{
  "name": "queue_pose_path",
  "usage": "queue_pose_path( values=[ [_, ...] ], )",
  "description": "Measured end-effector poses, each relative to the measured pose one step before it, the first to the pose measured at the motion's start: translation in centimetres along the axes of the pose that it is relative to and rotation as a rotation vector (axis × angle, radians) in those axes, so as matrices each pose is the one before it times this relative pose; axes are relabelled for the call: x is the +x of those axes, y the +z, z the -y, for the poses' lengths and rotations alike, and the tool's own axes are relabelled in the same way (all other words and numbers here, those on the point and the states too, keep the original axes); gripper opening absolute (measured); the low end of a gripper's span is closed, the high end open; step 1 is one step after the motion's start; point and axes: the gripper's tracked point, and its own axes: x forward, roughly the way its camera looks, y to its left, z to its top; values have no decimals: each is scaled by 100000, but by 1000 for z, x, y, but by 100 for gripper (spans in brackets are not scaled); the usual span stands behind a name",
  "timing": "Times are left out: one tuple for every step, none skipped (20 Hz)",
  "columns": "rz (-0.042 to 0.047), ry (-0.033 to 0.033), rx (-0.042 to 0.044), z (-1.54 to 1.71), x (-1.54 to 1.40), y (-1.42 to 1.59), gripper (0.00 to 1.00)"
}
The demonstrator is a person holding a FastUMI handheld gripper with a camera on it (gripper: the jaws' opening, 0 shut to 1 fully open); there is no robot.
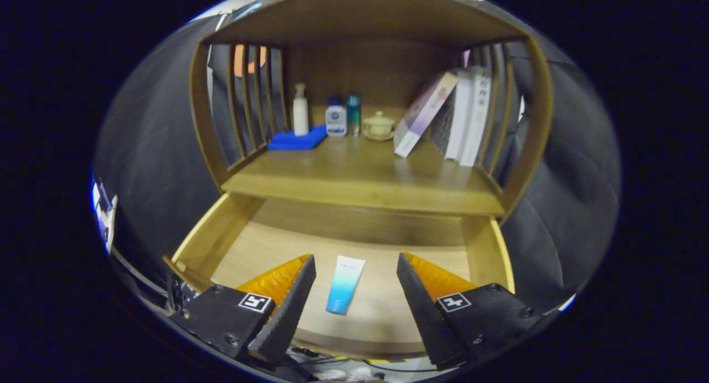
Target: Pull open the drawer, take out the items inside it, and place them on the countertop above the cabinet.
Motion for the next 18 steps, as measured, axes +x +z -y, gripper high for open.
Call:
queue_pose_path(
  values=[
    [-6904, 1059, -262, -192, 1730, -321, 94],
    [-7436, 2000, 2971, -631, 1102, -878, 94],
    [-7084, 1520, 4115, -337, 1408, -480, 94],
    [-6255, 1096, 2154, 53, 1479, -467, 94],
    [-6351, -322, 857, 435, 1075, -670, 94],
    [-5630, -1619, -192, -63, 720, -458, 93],
    [-3719, -819, -1594, 57, 801, -519, 92],
    [-3088, -1980, -712, 328, 713, -793, 90],
    [-3884, -215, -863, 69, 395, -649, 90],
    [-3077, 1423, 589, -240, 241, -584, 89],
    [-1794, 285, 925, -19, 225, -121, 89],
    [-1359, -559, 63, 223, 124, -187, 89],
    [-633, -251, 62, -7, 115, -3, 89],
    [-900, 399, 642, -229, 310, -307, 89],
    [-1482, 83, 256, -96, 248, -268, 86],
    [-73, -781, -202, 49, 202, -21, 84],
    [650, -72, -741, -162, -43, 256, 81],
    [-511, -778, -126, -96, 43, -194, 81]
  ],
)
